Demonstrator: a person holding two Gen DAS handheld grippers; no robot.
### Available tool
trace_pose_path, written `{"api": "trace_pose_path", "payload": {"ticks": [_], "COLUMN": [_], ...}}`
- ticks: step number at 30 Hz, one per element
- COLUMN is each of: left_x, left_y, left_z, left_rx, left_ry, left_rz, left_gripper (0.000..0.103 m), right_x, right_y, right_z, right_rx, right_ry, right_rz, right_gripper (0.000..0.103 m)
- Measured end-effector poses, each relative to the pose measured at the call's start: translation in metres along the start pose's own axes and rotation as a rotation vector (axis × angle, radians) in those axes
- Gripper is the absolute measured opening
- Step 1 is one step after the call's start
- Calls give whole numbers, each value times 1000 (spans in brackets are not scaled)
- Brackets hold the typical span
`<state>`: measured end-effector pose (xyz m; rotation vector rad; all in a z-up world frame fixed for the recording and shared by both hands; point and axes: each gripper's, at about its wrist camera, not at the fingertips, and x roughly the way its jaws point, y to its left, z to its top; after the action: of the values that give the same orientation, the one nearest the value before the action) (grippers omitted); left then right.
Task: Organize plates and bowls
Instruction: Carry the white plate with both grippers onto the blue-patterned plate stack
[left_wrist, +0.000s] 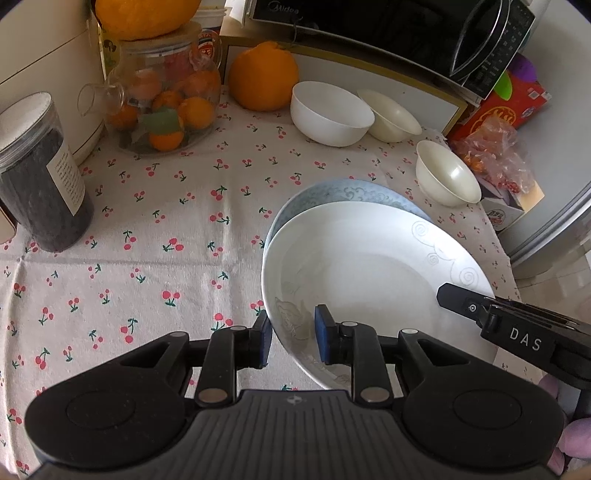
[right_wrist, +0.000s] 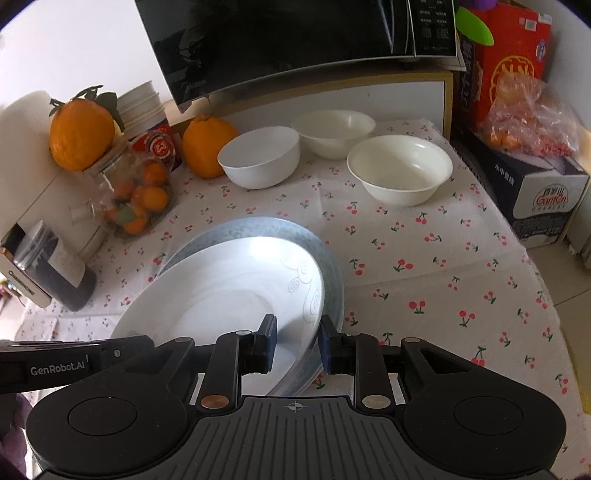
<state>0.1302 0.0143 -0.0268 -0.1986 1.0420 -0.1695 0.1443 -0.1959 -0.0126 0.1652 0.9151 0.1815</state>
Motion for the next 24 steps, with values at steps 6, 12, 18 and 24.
{"api": "trace_pose_path", "payload": {"ticks": [6,12,18,24], "left_x": [1,4,5,4], "left_y": [0,-2,-5,-11], "left_z": [0,0,0,-2], "left_rx": [-6,-3,21,70], "left_ry": [-3,9,6,-4], "left_rz": [2,-4,11,45], "left_gripper": [22,22,22,21], "right_x": [0,-2,-2,2], "right_y": [2,1,0,-2], "right_z": [2,4,5,4], "right_rx": [-4,-4,-12,4], "right_ry": [10,38,52,93], "right_rz": [-13,-38,-45,-57], "right_gripper": [25,25,25,26]}}
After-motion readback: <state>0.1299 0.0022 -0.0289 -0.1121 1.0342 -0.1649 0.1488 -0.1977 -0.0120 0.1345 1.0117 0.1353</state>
